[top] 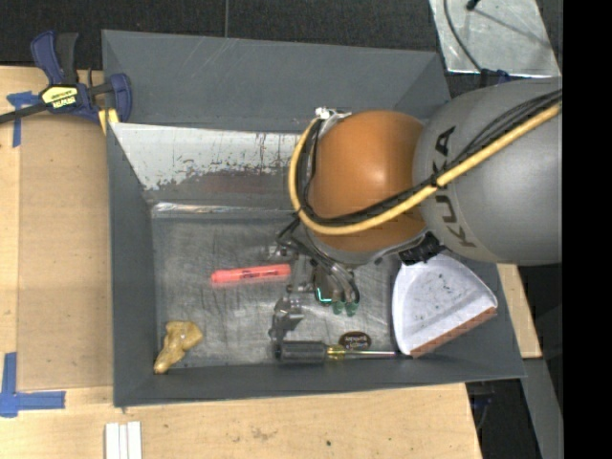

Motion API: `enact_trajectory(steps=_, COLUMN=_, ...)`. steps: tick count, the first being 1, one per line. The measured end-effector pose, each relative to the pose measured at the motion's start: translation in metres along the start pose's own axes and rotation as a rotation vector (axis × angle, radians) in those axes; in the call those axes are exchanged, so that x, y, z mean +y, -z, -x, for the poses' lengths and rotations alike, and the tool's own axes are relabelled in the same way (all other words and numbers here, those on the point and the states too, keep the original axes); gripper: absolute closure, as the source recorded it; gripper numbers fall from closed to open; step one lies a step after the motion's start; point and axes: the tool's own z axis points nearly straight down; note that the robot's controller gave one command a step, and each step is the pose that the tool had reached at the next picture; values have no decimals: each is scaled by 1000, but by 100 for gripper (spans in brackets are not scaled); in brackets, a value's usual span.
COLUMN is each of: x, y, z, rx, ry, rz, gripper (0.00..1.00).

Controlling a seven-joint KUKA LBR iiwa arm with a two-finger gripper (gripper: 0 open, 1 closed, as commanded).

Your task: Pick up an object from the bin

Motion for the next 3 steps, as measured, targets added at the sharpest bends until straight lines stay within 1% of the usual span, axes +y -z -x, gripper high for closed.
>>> enact_trajectory(steps=1, x=0, y=4, z=2, rx=-8, ry=-2, rz=1, gripper=0)
enact_trajectory(steps=2, x=4, y=-44, z=47, rx=-20, ry=30, rz=3, gripper=0)
enact_trajectory(steps=3, x=4, y=-59, z=57, rx=-18, ry=37, rz=3, gripper=0)
